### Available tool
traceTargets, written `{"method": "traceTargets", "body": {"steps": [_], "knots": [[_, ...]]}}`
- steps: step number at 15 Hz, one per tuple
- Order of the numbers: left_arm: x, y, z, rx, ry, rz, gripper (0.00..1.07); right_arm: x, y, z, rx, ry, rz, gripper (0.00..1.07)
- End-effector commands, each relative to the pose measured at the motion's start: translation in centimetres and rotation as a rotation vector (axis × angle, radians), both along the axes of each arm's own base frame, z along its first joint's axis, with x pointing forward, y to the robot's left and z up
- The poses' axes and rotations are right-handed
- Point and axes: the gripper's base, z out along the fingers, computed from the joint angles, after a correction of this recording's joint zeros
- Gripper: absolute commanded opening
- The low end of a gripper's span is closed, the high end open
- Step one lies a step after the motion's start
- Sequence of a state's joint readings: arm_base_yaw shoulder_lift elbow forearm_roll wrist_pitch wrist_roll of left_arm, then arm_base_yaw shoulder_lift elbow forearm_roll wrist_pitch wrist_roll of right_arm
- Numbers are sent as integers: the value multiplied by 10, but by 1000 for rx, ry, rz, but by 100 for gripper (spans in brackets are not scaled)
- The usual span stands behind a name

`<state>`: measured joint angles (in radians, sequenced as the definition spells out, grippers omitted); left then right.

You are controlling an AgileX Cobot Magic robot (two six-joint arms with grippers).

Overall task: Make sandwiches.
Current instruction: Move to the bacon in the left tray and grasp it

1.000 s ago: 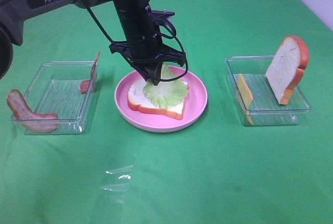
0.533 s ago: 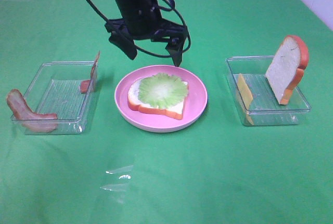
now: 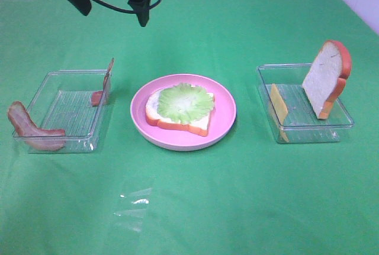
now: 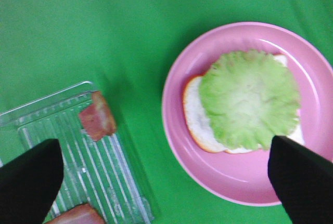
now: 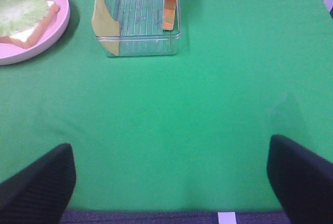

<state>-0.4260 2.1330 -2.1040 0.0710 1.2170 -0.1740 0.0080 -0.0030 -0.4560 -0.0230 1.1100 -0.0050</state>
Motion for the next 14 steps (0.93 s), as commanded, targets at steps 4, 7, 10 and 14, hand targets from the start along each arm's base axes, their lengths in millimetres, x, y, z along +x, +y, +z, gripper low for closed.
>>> {"method": "traceTargets", "body": {"steps": [4,7,10,14], "knots": [[19,40,-35,46,135,117,102,-3,0,-1,-6,-23,3,96],[28,31,-58,7,146,118,102,-3,0,-1,-6,-23,3,96],[34,27,-86,7,194,119,102,-3,0,-1,-6,-23,3,96],[42,25,-113,16,199,118,102,-3,0,-1,-6,-23,3,96]]}}
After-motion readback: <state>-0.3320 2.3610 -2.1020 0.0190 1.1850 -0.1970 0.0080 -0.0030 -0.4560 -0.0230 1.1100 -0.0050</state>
